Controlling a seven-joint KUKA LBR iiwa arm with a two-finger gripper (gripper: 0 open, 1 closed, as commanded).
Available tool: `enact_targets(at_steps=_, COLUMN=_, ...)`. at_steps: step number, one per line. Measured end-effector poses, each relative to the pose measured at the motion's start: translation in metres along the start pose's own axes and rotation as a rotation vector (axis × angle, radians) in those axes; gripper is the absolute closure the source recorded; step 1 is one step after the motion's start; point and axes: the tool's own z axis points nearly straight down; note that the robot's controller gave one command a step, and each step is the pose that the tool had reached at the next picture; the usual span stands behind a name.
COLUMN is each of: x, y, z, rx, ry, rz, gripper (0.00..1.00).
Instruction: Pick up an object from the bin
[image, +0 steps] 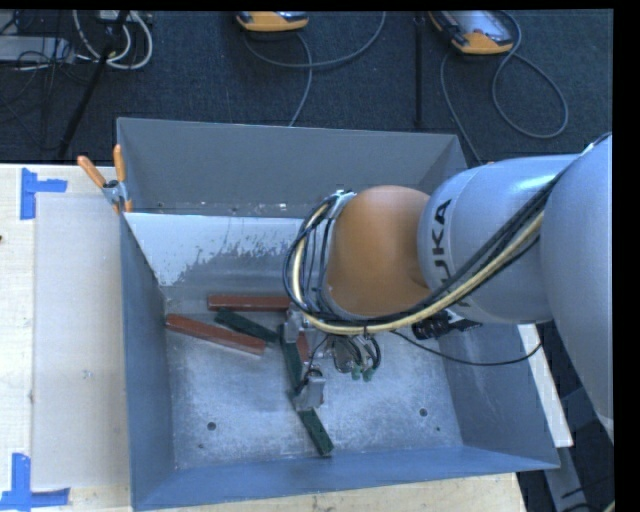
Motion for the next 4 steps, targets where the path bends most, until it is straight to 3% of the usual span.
enact_targets(at_steps=1, x=-0.053, y=-0.019, z=0.060, rx=0.000, ry=-0.002, rz=-0.245, gripper=0.00)
enact_targets(at_steps=2, x=-0.056, y=-0.018, z=0.053, rx=-0.001, ry=-0.009, rz=-0.243, gripper=1.00)
enact_targets(at_steps=3, x=-0.054, y=-0.019, z=0.058, rx=0.000, ry=-0.005, rz=-0.242, gripper=0.00)
enact_targets(at_steps=4, x=-0.079, y=-0.078, z=0.040, rx=0.004, ry=-0.006, rz=-0.227, gripper=0.00)
